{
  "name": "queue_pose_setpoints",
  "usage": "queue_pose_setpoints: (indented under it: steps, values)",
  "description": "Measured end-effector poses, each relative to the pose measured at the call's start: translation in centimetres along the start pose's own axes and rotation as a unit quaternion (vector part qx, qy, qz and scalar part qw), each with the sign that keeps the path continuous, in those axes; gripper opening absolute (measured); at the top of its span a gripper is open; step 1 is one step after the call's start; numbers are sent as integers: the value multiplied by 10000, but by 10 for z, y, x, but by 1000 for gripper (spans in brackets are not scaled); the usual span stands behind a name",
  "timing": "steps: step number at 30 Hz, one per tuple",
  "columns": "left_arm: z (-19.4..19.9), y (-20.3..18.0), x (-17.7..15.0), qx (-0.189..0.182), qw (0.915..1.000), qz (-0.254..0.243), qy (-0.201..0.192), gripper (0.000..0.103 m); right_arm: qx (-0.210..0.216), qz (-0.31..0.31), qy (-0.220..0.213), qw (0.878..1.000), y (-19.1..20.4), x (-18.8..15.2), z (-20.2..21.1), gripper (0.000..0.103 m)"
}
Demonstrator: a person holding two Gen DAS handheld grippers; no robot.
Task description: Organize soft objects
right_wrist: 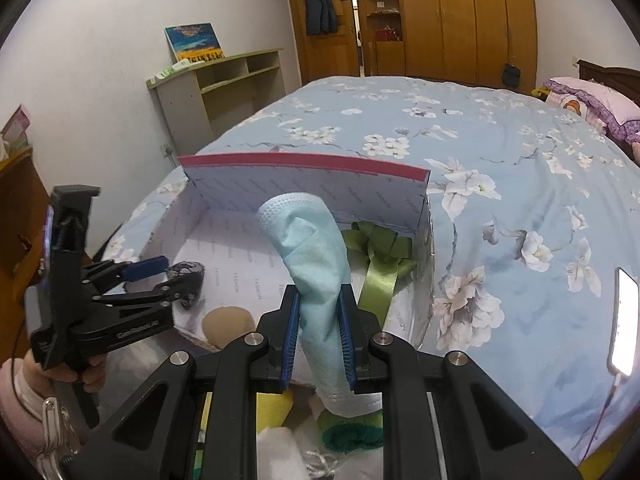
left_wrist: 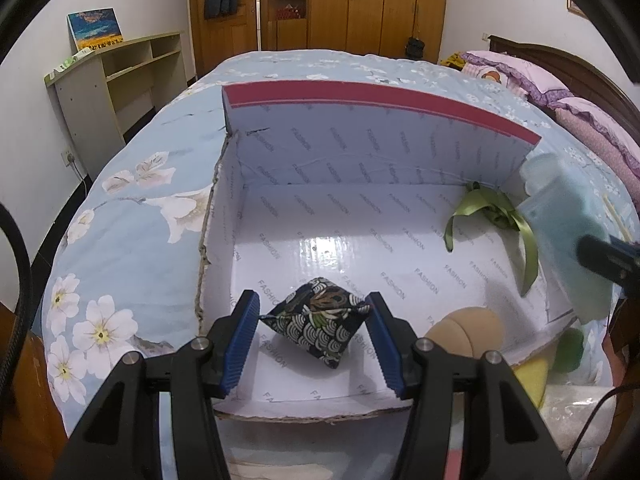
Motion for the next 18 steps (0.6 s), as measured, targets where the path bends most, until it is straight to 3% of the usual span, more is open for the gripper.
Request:
queue_pose_setpoints:
  steps: [11,18]
  values:
    - [-1,0,0,-4,10000,-5,5,58,-392,379,125,9984,0,-9,-28,20]
    - [-1,0,0,-3,10000,0,7,58,-419,562,219,9973,5,-15,-38,20]
Point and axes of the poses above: each gripper's, at about its wrist camera, not at the fingertips, and z roughly against the way its jaws point, y to its left, x to its top, the point moved 4 cm from there along -z, roughly the way its jaws point, and after that the axes turned 12 degrees about -y, right-handed, at the moved point
